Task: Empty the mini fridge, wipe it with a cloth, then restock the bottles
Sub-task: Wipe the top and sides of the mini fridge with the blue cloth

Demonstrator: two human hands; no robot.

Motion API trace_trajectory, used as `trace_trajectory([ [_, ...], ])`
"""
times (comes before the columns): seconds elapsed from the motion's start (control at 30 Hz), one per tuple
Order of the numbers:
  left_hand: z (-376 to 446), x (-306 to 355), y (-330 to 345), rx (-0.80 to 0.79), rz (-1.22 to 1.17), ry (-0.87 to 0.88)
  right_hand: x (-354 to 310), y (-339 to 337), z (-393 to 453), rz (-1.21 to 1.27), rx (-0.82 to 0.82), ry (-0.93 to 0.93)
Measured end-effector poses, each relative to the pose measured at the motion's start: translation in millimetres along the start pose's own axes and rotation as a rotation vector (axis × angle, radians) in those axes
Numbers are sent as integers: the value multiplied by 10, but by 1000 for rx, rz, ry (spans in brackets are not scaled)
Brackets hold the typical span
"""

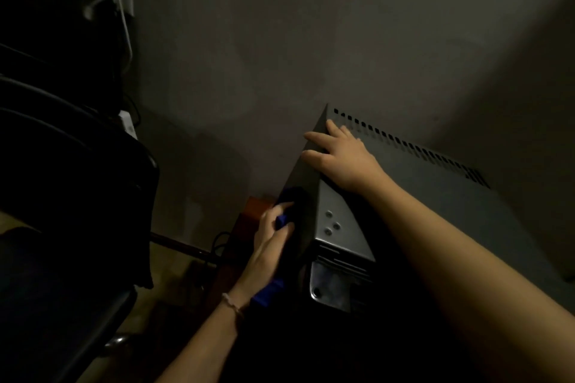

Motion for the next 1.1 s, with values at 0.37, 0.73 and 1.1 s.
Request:
trace_trajectory([
  [0.37,167,1537,513,-416,704,360,622,-361,-749,549,6,-5],
  [0.73,-27,2089,541,-189,988,378,705,-329,-1489,675,-151,-139],
  [1.1,-756,2639,724,215,325,393,415,-287,-2272,984,-184,-473],
])
Point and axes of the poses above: each hand's wrist, its own z-axis towards the middle knuckle, its own y-axis out of the palm, x = y × z, the point moved 5 cm from there along z, towards the middle knuckle, and after that the axes turned 11 degrees about y, right-handed, at the moved point
